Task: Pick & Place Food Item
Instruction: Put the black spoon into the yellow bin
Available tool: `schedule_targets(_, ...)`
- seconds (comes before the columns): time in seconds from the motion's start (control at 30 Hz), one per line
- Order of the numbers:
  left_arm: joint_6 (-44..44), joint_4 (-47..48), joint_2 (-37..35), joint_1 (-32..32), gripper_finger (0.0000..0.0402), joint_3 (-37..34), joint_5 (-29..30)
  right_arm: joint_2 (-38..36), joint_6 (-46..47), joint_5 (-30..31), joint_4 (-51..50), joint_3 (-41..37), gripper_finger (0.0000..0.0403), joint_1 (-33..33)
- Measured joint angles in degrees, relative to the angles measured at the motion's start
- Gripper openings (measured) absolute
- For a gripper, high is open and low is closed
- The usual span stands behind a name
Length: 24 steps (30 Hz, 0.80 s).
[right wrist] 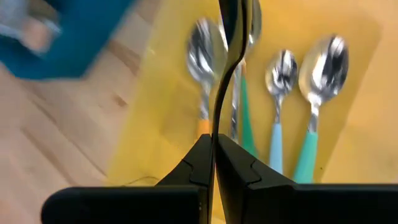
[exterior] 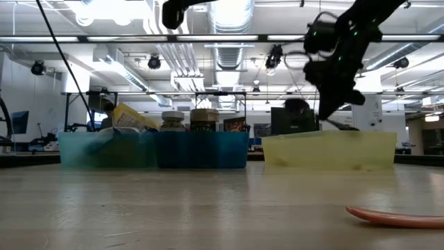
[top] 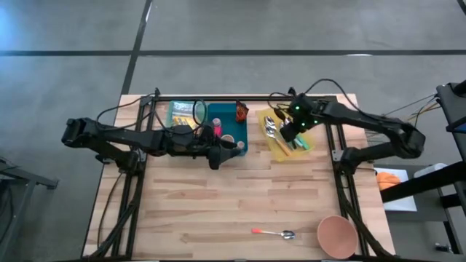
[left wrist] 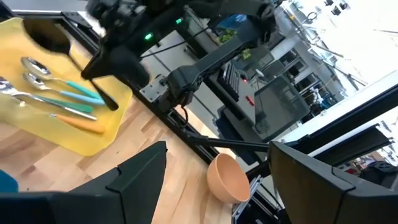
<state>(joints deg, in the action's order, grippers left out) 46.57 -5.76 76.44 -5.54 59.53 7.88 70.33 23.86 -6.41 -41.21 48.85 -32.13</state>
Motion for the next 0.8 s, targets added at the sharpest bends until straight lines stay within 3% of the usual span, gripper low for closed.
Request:
schedule_targets(0.3, -0.04, 0.04, 0.00, 0.02, 0.0285, 0.00, 0.02, 12.03, -3.23, 0.19, 1.68, 1.21, 0.0007, -0.12)
schedule_targets(0.8, -0.22, 0.12, 0.00, 0.02, 0.0285, 0.02, 0.02, 18.92, -4.82, -2.89, 3.19, 2.50, 0.0007, -3.63)
